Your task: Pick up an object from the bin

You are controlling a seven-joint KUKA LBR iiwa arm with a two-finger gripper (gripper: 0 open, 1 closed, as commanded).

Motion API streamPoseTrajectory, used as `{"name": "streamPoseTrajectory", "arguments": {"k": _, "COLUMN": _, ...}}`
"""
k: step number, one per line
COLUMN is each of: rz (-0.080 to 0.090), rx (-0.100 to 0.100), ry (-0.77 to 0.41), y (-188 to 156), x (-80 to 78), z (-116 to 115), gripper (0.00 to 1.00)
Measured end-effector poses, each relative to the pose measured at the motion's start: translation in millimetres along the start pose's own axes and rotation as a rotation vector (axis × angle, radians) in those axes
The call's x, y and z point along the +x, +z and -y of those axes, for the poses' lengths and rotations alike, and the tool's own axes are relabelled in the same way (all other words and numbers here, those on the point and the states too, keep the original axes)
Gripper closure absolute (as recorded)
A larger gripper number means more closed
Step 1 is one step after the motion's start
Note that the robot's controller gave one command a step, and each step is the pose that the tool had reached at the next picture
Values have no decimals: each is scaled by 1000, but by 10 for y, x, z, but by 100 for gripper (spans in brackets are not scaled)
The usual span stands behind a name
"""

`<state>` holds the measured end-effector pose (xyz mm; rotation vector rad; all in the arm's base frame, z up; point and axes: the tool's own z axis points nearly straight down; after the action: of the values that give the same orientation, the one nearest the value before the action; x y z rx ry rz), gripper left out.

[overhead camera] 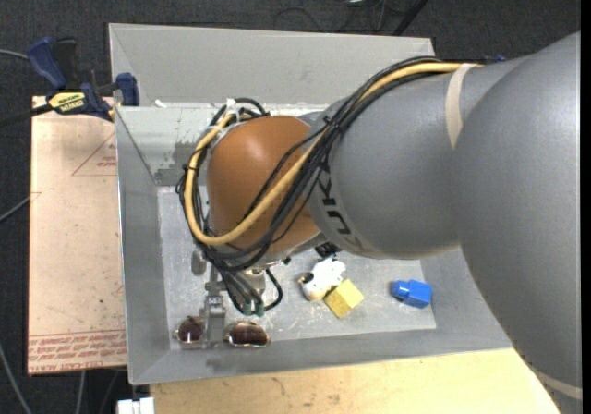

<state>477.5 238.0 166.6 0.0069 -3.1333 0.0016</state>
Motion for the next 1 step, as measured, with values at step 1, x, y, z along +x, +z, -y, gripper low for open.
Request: {"name": "streamPoseTrajectory", "arguments": {"k": 1, "rz": 7, "rx": -2, "ry": 5, "y": -43, "x": -23, "z": 13, "gripper": 0}}
